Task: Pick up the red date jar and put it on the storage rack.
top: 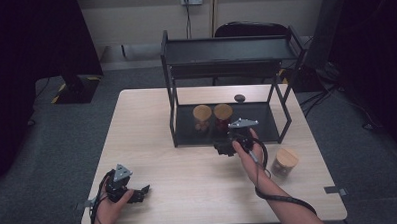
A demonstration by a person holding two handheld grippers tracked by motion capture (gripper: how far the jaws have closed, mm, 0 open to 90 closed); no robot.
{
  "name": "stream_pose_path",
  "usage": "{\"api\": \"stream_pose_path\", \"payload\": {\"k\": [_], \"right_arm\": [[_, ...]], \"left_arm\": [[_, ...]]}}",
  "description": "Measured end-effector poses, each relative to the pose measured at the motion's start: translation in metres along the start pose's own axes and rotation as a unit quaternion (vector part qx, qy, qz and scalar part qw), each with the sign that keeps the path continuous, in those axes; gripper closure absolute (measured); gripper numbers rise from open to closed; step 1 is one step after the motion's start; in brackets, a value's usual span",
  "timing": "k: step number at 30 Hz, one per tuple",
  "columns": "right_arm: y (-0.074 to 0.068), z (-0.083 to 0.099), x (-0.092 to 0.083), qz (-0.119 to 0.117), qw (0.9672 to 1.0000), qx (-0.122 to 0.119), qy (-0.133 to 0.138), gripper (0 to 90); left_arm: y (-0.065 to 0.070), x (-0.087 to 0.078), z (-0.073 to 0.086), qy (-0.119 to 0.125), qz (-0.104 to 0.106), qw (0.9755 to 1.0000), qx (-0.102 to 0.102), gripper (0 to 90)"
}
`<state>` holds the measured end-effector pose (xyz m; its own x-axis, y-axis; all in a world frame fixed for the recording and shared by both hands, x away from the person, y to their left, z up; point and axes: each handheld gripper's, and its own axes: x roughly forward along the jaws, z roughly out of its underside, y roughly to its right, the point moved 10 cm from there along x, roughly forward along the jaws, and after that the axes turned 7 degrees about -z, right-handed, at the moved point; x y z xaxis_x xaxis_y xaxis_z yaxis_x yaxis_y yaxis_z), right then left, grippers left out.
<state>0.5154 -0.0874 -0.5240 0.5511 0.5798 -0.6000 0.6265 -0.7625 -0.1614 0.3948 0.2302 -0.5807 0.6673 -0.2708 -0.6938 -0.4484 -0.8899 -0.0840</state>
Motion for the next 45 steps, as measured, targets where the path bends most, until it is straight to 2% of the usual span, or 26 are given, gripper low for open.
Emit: {"api": "stream_pose_path", "payload": {"k": [6,17,40,45], "right_arm": [[-0.007,0.004,-0.009,-0.006,0.9999,-0.013,-0.001,1.6],[-0.01,0.017,-0.022,-0.023,0.9996,-0.015,-0.005,1.7],[-0.024,0.053,-0.041,-0.06,0.9972,-0.04,-0.021,1.9],[-0.024,0.062,-0.044,-0.065,0.9969,-0.038,-0.022,1.9]], "left_arm": [[0.0,0.0,0.0,0.0,0.0,1.0,0.0,0.2],[0.0,0.0,0.0,0.0,0.0,1.0,0.0,0.2],[0.0,0.0,0.0,0.0,0.0,1.0,0.0,0.2],[0.0,0.0,0.0,0.0,0.0,1.0,0.0,0.2]]}}
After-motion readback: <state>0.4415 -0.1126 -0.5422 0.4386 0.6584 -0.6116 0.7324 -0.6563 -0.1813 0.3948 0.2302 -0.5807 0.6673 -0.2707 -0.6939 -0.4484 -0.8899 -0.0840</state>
